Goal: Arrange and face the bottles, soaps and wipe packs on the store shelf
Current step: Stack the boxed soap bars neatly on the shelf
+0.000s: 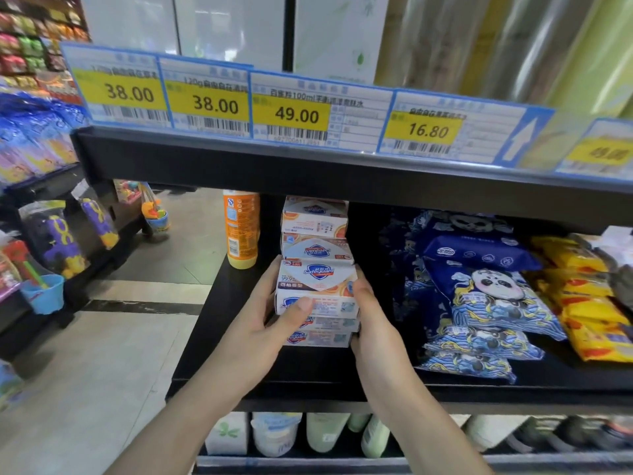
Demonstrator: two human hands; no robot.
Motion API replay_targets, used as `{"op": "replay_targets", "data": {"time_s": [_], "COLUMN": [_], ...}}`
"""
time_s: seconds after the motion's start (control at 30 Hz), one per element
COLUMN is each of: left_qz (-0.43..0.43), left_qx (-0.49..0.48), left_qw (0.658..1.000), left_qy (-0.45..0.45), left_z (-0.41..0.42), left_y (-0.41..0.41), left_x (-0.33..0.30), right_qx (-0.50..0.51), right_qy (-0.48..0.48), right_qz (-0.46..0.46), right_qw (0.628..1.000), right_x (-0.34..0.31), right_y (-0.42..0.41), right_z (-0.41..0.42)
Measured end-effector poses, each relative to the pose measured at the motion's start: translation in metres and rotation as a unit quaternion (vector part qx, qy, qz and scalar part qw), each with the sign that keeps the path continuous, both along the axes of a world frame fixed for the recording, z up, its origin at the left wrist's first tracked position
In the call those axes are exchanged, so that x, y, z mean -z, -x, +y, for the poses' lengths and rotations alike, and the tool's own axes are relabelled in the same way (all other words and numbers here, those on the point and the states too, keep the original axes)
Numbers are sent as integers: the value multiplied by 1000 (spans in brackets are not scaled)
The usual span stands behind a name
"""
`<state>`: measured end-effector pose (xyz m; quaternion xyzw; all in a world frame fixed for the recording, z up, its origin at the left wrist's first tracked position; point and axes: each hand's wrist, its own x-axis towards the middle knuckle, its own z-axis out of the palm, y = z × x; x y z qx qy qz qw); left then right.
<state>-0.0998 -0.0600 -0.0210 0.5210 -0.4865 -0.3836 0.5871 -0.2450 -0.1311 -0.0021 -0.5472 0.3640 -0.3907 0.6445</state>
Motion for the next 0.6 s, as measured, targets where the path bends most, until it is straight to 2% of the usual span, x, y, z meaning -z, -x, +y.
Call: {"op": "replay_targets", "data": {"time_s": [0.23,0.6], "left_qz": [20,57], "left_qx": [-8,-24], "left_qw": [1000,998], "left_qy": [0,-30], "left_z": [-1,-4], "left_y": [6,20], "left_x": [2,6], "right_qx": [18,48], "right_qy": [-9,-27], "right_qz": [-25,-28], "right_qw": [999,998], "right_x": [20,17], "right_y": [1,-4], "right_z": [9,9]}}
